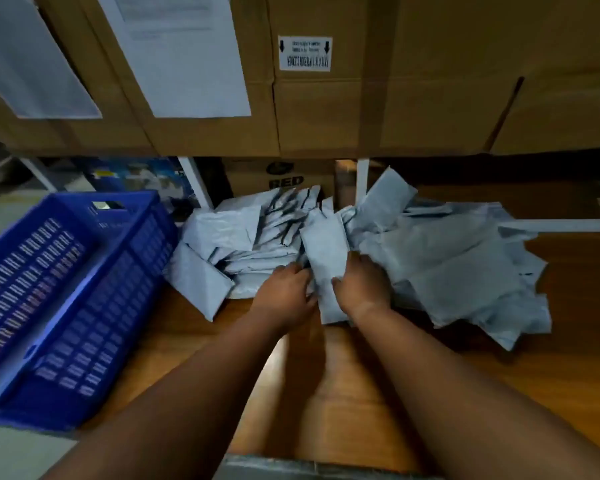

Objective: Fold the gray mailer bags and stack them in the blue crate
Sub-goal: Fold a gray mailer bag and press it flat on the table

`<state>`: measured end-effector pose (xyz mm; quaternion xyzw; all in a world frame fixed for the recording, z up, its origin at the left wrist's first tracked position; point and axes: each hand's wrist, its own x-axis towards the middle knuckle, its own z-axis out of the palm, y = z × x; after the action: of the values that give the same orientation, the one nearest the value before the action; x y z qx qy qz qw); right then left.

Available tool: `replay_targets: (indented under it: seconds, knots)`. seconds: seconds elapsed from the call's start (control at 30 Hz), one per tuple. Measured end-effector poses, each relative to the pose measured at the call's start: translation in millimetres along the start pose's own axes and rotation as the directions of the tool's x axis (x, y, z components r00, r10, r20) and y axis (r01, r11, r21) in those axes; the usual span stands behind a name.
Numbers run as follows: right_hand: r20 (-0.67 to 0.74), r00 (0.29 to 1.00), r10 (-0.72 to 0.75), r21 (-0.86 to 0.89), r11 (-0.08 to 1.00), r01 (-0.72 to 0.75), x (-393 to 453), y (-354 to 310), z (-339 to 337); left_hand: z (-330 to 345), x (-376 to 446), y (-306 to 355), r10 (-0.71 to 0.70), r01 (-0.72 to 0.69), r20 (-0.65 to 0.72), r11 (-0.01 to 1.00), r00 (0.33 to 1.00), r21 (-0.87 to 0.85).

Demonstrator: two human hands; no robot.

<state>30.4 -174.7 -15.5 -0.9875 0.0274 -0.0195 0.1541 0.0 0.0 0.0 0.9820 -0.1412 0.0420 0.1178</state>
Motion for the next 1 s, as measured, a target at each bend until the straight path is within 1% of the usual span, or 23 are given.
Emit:
replay_targets:
  seconds: [0.07, 0.13, 0.23, 0.3, 0.37, 0.4, 0.43, 0.47, 0.5, 0.57, 0.67, 0.73, 0.8, 0.83, 0.9, 1.0]
  knots:
    - [0.012, 0.999, 0.052, 0.054, 0.997, -0.053, 9.1, 4.9, 4.8, 4.4, 14.7, 7.2, -0.029, 0.03, 0.032, 0.999, 0.999, -0.034]
    - [0.034, 0.997, 0.07, 0.105, 0.992, -0.073, 14.1, 6.6, 12.7, 6.7, 22.8, 12.5, -0.072, 0.076, 0.072, 0.996, 0.995, -0.055]
    - [0.059, 0.996, 0.073, 0.232, 0.969, -0.085, 26.0, 9.9, 14.1, 11.8, 29.6, 9.9, -0.119, 0.128, 0.102, 0.988, 0.988, -0.091]
    - [0.051, 0.998, 0.024, 0.312, 0.949, -0.039, 28.9, 14.0, 10.7, 9.1, 30.4, 9.9, -0.135, 0.145, 0.076, 0.978, 0.988, -0.149]
    - [0.035, 0.998, -0.044, 0.404, 0.915, 0.026, 25.6, 15.5, 0.6, -0.8, 27.2, 10.8, -0.166, 0.163, 0.005, 0.963, 0.986, -0.216]
    - [0.027, 0.996, -0.09, 0.442, 0.895, 0.069, 22.1, 15.3, -6.5, -7.4, 22.7, 11.9, -0.161, 0.149, -0.04, 0.965, 0.986, -0.216]
    - [0.022, 0.99, -0.141, 0.463, 0.879, 0.115, 17.3, 15.2, -14.9, -17.2, 16.3, 13.4, -0.134, 0.119, -0.082, 0.979, 0.988, -0.165]
    - [0.019, 0.981, -0.191, 0.464, 0.871, 0.161, 10.5, 14.6, -23.6, -27.1, 8.6, 14.6, -0.08, 0.072, -0.125, 0.995, 0.989, -0.07]
    - [0.012, 0.971, -0.239, 0.445, 0.871, 0.209, 2.5, 13.5, -32.5, -37.2, -0.8, 16.8, -0.021, 0.027, -0.164, 0.999, 0.986, 0.035]
    - [-0.057, 0.946, -0.319, 0.328, 0.889, 0.32, -17.8, 9.6, -45.0, -52.7, -21.1, 17.8, 0.069, -0.028, -0.234, 0.984, 0.97, 0.174]
    - [-0.122, 0.883, -0.453, 0.115, 0.877, 0.466, -58.7, -2.1, -40.3, -59.8, -59.3, 4.9, 0.153, -0.075, -0.28, 0.96, 0.948, 0.271]
    - [-0.138, 0.828, -0.544, -0.002, 0.836, 0.549, -89.5, -8.9, -18.2, -50.5, -90.0, -15.9, 0.253, -0.165, -0.271, 0.936, 0.929, 0.31]
    - [-0.159, 0.783, -0.602, -0.058, 0.797, 0.601, -122.8, -15.1, 10.9, -33.7, -121.8, -43.9, 0.352, -0.291, -0.242, 0.923, 0.904, 0.253]
    - [-0.158, 0.775, -0.612, -0.075, 0.79, 0.608, -140.2, -19.3, 24.3, -24.2, -137.8, -57.1, 0.383, -0.345, -0.21, 0.918, 0.899, 0.196]
    - [-0.124, 0.788, -0.603, -0.113, 0.798, 0.592, -173.6, -28.2, 51.1, -2.9, -169.0, -79.6, 0.423, -0.412, -0.128, 0.905, 0.897, 0.104]
    - [-0.009, 0.849, -0.529, -0.139, 0.841, 0.523, -215.7, -38.4, 87.0, 29.5, -210.4, -102.9, 0.452, -0.451, -0.053, 0.892, 0.89, 0.035]
